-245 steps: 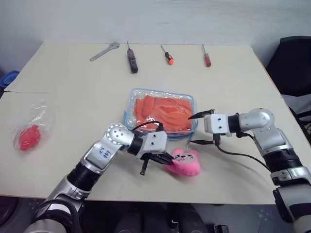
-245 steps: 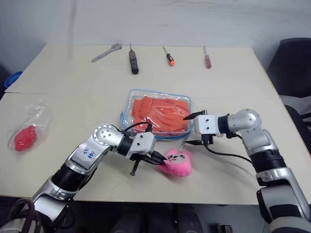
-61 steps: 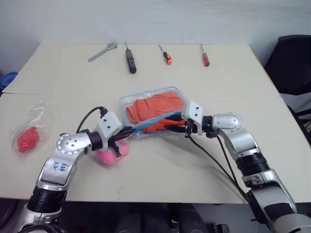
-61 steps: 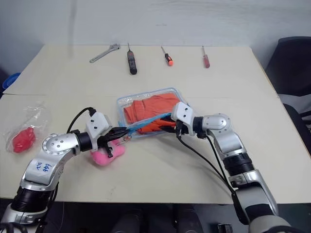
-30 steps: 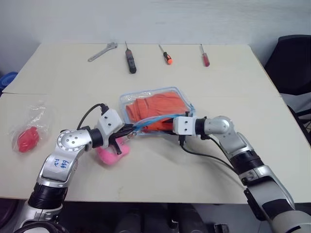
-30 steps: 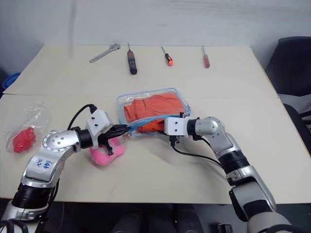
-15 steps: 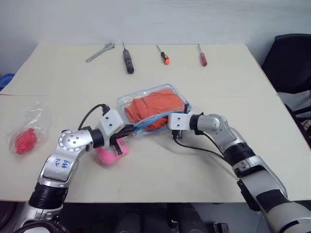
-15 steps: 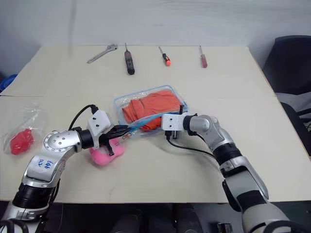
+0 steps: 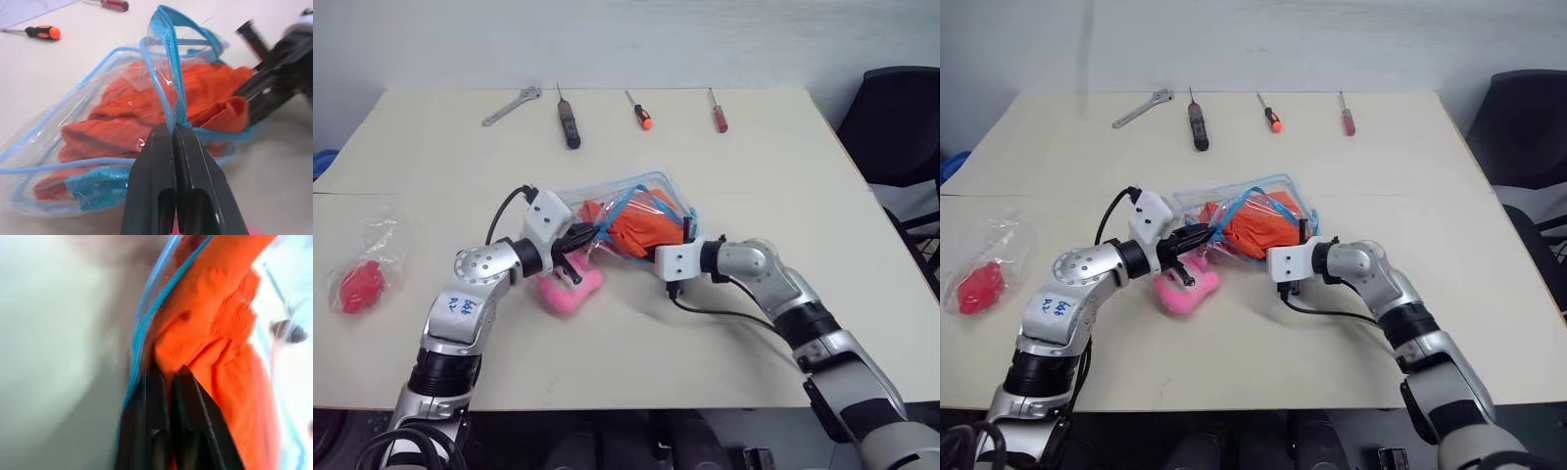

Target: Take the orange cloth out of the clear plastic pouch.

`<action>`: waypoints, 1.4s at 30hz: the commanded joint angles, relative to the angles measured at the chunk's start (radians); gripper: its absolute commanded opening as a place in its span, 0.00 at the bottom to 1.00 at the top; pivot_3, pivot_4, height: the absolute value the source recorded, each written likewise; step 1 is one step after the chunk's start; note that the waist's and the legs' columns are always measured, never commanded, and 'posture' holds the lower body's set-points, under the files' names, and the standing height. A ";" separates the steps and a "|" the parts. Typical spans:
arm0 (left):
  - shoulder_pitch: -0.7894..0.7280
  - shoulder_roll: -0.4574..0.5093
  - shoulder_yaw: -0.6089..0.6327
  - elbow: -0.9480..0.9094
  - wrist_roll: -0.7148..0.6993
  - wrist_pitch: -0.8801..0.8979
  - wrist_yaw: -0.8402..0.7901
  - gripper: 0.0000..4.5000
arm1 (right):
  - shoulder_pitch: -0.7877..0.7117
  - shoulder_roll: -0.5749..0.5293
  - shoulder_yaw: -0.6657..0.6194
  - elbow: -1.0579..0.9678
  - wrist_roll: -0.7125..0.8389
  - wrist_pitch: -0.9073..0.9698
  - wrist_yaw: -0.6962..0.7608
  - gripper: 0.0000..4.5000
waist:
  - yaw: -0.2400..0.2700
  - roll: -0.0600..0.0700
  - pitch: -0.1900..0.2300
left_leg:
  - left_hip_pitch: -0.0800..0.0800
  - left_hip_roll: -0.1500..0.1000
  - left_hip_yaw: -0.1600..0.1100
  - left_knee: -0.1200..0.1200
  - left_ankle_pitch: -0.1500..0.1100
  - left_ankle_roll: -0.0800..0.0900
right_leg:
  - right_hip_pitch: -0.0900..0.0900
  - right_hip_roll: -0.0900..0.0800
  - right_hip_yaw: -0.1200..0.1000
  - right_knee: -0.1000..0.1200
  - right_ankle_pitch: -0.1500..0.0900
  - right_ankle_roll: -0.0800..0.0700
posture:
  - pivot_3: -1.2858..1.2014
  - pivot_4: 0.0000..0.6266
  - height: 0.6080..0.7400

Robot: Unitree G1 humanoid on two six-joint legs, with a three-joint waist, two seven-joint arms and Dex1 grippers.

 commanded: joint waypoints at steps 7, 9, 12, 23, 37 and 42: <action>0.014 0.033 0.012 0.101 0.080 -0.087 0.026 0.00 | 0.170 -0.215 -0.082 -0.279 0.214 0.033 0.190 0.00 | 0.023 0.000 0.000 | 0.000 -0.001 0.000 0.001 0.000 0.000 | 0.001 -0.001 0.000 -0.002 0.000 0.000 | 0.52 0.24 1.00; 0.016 0.034 0.015 0.110 0.081 -0.097 0.023 0.00 | 0.196 -0.241 -0.089 -0.284 0.201 0.027 0.188 0.00 | 0.023 0.000 0.000 | 0.001 -0.001 0.001 0.000 0.000 0.000 | 0.000 -0.001 0.001 -0.001 0.000 0.000 | 0.52 0.24 1.00; 0.026 0.042 0.015 0.114 0.083 -0.108 0.018 0.00 | 0.228 -0.282 -0.116 -0.276 0.187 0.023 0.173 0.00 | 0.025 0.000 0.000 | 0.001 -0.001 0.001 0.000 0.000 0.000 | 0.000 -0.001 0.001 -0.001 0.000 0.000 | 0.52 0.24 1.00; 0.163 0.193 0.002 0.024 0.103 -0.220 -0.098 0.00 | 0.161 -0.455 -0.213 0.088 0.110 -0.058 0.049 0.00 | 0.021 0.000 0.000 | 0.002 0.000 0.003 0.000 0.000 0.000 | 0.000 0.000 0.003 -0.001 0.000 0.000 | 0.52 0.24 1.00; 0.262 0.274 0.031 0.003 0.149 -0.292 -0.128 0.00 | 0.161 -0.444 -0.266 0.246 0.101 0.014 -0.088 0.00 | 0.023 0.000 0.000 | 0.003 0.001 0.004 -0.002 0.000 0.001 | 0.001 0.000 0.004 -0.001 0.000 0.000 | 0.52 0.24 1.00; 0.266 0.270 0.033 0.012 0.156 -0.298 -0.124 0.00 | 0.180 -0.452 -0.286 0.227 0.081 0.038 -0.165 0.00 | 0.022 0.000 0.000 | 0.003 0.001 0.004 -0.002 0.000 0.001 | 0.001 0.000 0.004 -0.001 0.000 0.000 | 0.52 0.24 1.00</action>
